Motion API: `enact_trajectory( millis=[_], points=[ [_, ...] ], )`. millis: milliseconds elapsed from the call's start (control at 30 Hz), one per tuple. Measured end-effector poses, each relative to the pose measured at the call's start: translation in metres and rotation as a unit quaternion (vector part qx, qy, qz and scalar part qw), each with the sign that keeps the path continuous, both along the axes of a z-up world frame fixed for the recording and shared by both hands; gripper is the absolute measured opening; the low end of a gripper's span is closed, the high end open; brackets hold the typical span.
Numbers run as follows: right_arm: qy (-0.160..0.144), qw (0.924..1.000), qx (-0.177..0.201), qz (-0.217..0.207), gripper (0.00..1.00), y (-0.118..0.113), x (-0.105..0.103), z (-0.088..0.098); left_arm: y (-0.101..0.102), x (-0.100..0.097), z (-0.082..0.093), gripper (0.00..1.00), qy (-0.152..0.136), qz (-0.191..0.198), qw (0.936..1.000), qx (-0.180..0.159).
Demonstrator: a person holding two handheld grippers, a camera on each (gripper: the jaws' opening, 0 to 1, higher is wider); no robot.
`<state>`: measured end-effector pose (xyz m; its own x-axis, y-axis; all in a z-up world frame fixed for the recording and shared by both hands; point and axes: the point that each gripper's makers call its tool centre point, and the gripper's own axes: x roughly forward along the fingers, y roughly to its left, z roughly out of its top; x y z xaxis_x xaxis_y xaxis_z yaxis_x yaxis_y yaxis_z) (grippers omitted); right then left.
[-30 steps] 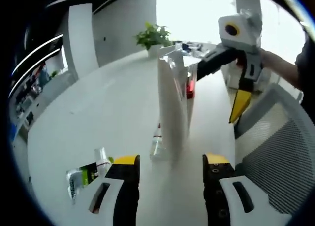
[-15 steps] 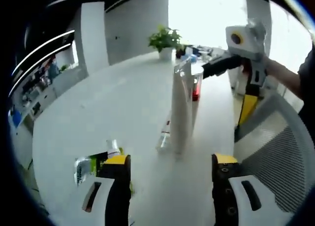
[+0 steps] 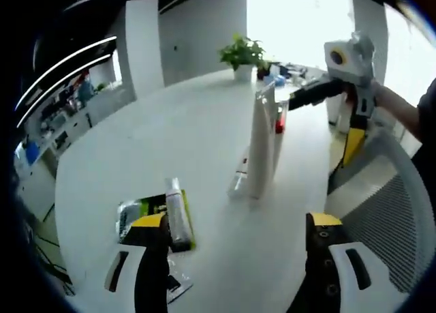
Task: Arrange the skincare products in the storage area until every visible bottle or jar stands upright without overlapping.
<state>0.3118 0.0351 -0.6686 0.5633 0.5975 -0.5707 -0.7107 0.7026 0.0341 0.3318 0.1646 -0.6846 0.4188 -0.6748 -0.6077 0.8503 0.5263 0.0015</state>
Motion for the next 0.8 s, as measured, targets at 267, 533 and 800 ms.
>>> enact_trajectory(
  millis=[267, 533, 800],
  points=[
    [-0.006, 0.9999, -0.007, 0.004, 0.99, 0.002, -0.006, 0.006, 0.013, -0.006, 0.006, 0.87, -0.007, 0.017, 0.9998, 0.006],
    [-0.006, 1.0000, 0.004, 0.004, 0.99, 0.003, -0.009, 0.014, 0.021, -0.015, 0.011, 0.94, -0.008, 0.025, 0.9996, 0.004],
    [-0.003, 0.9999, 0.017, 0.003, 0.99, 0.004, -0.011, 0.020, 0.032, -0.020, 0.010, 0.97, 0.003, 0.040, 0.9991, 0.012]
  ],
)
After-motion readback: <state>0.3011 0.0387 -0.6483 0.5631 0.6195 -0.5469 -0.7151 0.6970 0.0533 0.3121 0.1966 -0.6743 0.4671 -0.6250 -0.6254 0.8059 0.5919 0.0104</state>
